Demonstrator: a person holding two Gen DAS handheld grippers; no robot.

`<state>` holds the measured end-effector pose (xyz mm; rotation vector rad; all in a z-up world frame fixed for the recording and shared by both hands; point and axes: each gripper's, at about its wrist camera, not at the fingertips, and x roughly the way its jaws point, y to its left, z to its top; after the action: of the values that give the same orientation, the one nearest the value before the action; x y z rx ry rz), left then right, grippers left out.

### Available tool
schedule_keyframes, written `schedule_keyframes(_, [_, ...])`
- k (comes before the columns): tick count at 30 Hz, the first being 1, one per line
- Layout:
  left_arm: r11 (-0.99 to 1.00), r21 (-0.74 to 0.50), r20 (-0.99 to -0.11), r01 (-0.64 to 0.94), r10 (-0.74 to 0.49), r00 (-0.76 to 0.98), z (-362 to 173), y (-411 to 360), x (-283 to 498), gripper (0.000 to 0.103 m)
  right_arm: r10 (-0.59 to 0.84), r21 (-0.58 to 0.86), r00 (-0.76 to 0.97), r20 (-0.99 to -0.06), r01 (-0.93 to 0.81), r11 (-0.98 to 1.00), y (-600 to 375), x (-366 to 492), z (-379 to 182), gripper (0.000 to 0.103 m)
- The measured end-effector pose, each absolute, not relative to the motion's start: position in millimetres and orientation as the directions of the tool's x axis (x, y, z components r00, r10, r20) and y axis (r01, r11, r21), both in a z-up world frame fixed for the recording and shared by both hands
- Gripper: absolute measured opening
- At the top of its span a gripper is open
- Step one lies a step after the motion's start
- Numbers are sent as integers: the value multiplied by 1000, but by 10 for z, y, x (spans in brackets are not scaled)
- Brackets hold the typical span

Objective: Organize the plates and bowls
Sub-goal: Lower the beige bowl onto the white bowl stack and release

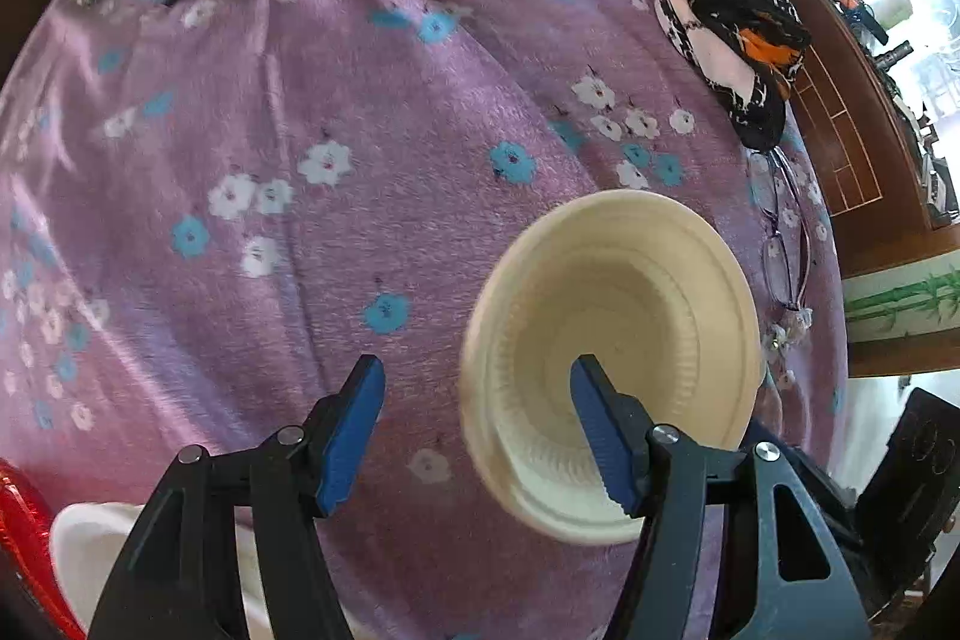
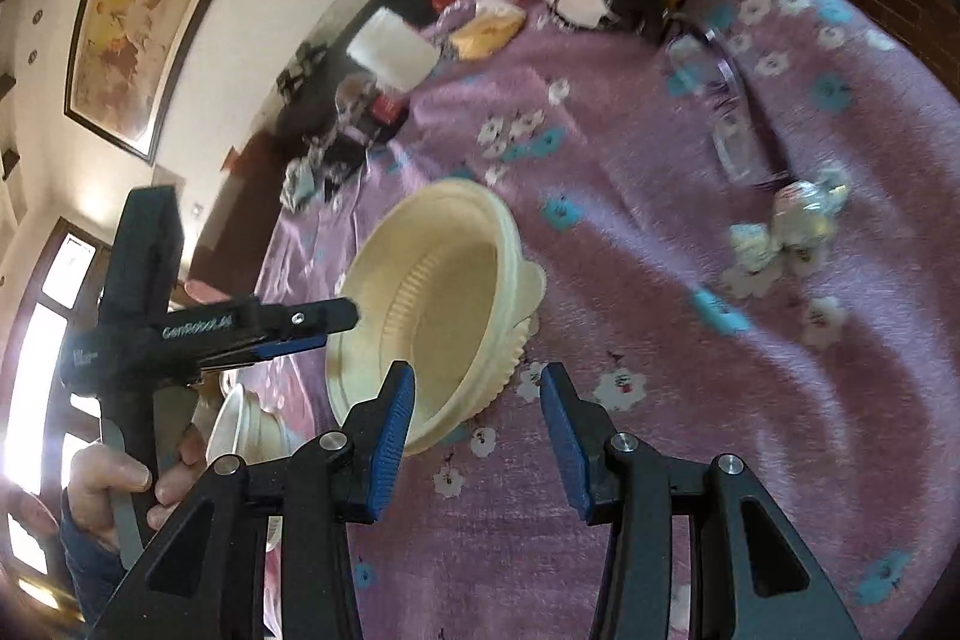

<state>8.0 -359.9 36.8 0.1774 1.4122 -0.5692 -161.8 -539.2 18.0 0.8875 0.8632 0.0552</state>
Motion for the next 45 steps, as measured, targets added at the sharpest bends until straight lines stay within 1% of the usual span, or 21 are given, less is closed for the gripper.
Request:
schedule_keyframes(1, [845, -211, -962, 491, -268, 48, 350, -3628, 61, 49, 388, 703, 666, -637, 296, 647, -5377, -1580, 148, 47])
schedule_keyframes(2, [840, -213, -962, 500, -270, 45, 342, -3657, 36, 39, 396, 708, 662, -636, 297, 641, -5370, -1547, 118, 47])
schedule_keyframes(3, [831, -220, -961, 511, -275, 34, 336, -3674, 11, 25, 397, 709, 664, -634, 293, 641, -5359, -1523, 101, 47])
schedule_keyframes(4, [824, -223, -960, 521, -280, 31, 336, -3691, -21, 18, 386, 700, 668, -637, 291, 652, -5352, -1515, 102, 46])
schedule_keyframes(5, [816, -217, -959, 536, -281, 40, 361, -3703, -62, 18, 375, 693, 672, -638, 289, 661, -5350, -1518, 109, 43])
schedule_keyframes(6, [808, -200, -959, 554, -277, 56, 393, -3716, -110, 18, 369, 688, 674, -640, 289, 666, -5351, -1517, 112, 32])
schedule_keyframes(7, [799, -189, -958, 571, -277, 71, 429, -3725, -151, 18, 360, 681, 675, -644, 293, 671, -5356, -1522, 118, 29])
schedule_keyframes(9, [789, -191, -953, 585, -291, 82, 503, -3706, -212, 18, 350, 679, 685, -639, 290, 675, -5379, -1560, 146, 27])
schedule_keyframes(12, [766, -187, -943, 615, -316, 107, 641, -3678, -325, 18, 348, 685, 699, -624, 276, 675, -5399, -1641, 234, 27])
schedule_keyframes(16, [735, -176, -921, 655, -358, 154, 853, -3586, -521, 22, 338, 676, 719, -607, 243, 695, -5351, -1744, 435, 27])
schedule_keyframes(18, [728, -190, -911, 658, -380, 158, 947, -3481, -577, 25, 343, 676, 728, -594, 220, 703, -5305, -1785, 551, 27])
schedule_keyframes(21, [726, -213, -890, 654, -421, 178, 1110, -3307, -632, 26, 343, 668, 741, -578, 187, 720, -5209, -1825, 714, 27])
schedule_keyframes(29, [723, -268, -831, 636, -508, 228, 1502, -2609, -736, 26, 395, 652, 755, -523, 57, 756, -4775, -1846, 1194, 27])
schedule_keyframes(31, [726, -283, -817, 627, -524, 239, 1565, -2409, -748, 29, 415, 647, 751, -514, 22, 762, -4632, -1811, 1286, 28])
schedule_keyframes(37, [760, -302, -803, 575, -529, 276, 1579, -1879, -760, 31, 486, 655, 714, -504, -51, 754, -4219, -1619, 1358, 28])
schedule_keyframes(45, [795, -318, -802, 516, -516, 300, 1466, -1385, -764, 33, 558, 665, 650, -515, -108, 739, -3741, -1370, 1251, 28])
